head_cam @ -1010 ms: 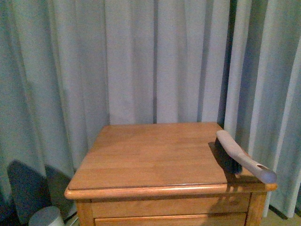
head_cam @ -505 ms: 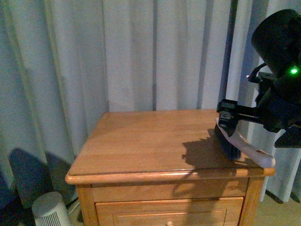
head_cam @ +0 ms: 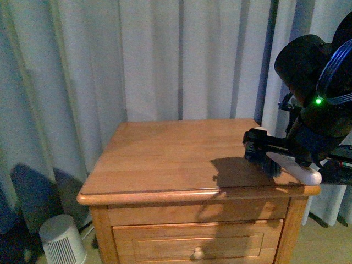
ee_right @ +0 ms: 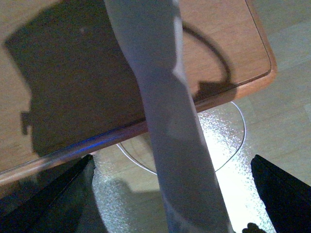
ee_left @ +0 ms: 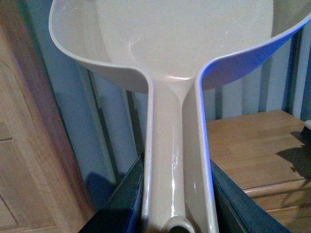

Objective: Clean up trash

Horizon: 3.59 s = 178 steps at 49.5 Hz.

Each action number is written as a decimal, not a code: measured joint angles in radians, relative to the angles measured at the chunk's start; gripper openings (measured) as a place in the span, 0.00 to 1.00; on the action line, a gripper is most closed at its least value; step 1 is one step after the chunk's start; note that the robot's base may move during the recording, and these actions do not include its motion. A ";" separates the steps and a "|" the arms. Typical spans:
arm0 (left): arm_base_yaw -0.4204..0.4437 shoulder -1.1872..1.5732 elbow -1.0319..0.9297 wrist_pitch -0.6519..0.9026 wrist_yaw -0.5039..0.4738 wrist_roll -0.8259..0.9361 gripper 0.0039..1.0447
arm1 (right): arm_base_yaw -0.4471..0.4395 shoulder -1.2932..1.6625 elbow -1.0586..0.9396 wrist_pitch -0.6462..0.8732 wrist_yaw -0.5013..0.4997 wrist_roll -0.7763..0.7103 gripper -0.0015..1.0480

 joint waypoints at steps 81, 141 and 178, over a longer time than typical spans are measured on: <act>0.000 0.000 0.000 0.000 0.000 0.000 0.27 | 0.061 -1.517 -1.024 0.475 0.369 -0.652 0.18; 0.001 -0.003 -0.003 -0.001 0.000 0.000 0.27 | 0.026 -1.601 -1.072 0.408 0.389 -0.569 0.18; 0.001 -0.002 -0.007 -0.002 0.000 -0.001 0.27 | 0.027 -1.601 -1.074 0.408 0.390 -0.569 0.18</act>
